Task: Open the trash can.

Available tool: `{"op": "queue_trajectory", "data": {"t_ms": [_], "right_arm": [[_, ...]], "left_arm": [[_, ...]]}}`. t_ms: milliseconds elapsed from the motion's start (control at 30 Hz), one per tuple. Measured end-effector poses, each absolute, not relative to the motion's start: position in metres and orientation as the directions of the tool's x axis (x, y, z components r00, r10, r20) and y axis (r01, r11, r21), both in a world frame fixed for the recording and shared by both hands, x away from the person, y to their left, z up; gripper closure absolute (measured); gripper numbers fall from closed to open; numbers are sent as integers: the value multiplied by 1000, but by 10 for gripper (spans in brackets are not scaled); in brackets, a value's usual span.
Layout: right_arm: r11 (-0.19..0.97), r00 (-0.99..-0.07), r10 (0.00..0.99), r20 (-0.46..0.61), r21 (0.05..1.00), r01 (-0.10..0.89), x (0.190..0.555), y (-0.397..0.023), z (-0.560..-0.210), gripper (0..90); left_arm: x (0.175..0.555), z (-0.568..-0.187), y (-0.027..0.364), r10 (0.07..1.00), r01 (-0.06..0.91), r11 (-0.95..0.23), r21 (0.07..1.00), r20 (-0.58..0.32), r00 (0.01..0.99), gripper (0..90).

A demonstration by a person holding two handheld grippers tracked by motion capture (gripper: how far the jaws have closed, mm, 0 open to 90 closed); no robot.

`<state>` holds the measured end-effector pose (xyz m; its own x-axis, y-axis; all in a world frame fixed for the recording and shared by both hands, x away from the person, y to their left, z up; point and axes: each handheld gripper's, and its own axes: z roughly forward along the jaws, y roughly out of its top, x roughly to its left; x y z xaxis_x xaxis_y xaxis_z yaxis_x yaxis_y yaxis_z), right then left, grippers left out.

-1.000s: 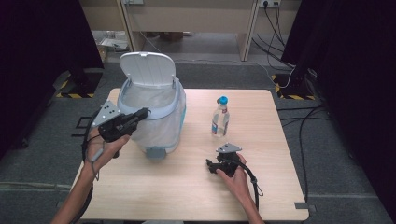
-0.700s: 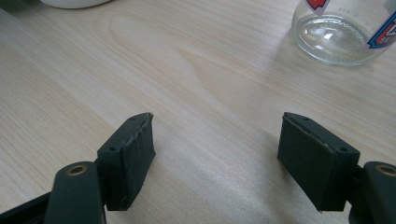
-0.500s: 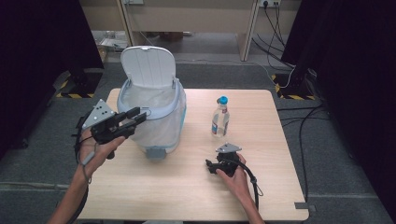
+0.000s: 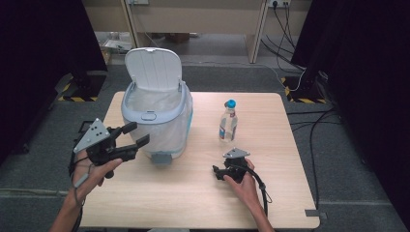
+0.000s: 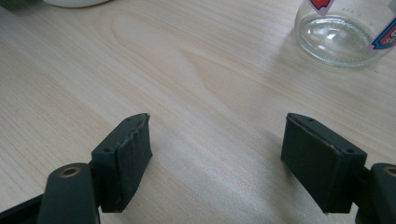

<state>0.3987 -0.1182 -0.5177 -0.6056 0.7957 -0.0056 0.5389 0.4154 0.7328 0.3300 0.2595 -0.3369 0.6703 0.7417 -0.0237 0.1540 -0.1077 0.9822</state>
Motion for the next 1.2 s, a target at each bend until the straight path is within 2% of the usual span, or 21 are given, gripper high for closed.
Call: {"op": "queue_trajectory", "data": {"t_ms": [133,333,767,867,1200], "right_arm": [[416,-607,795,-4,732,540,399,-118,-518,237],[418,-609,793,-5,732,538,399,-118,-518,231],[419,-609,793,-5,730,539,399,-118,-518,219],[419,-609,793,-4,730,540,399,-118,-518,216],[422,-612,790,-4,728,540,399,-118,-518,209]], "left_arm": [[326,-352,262,742,180,-84,980,-59,667,275],[323,-380,266,731,201,-70,977,-87,677,234],[323,-424,269,733,229,-85,970,-95,673,208],[327,-437,268,737,247,-134,960,-71,673,208],[335,-459,274,755,269,-130,954,-80,650,179]]}}
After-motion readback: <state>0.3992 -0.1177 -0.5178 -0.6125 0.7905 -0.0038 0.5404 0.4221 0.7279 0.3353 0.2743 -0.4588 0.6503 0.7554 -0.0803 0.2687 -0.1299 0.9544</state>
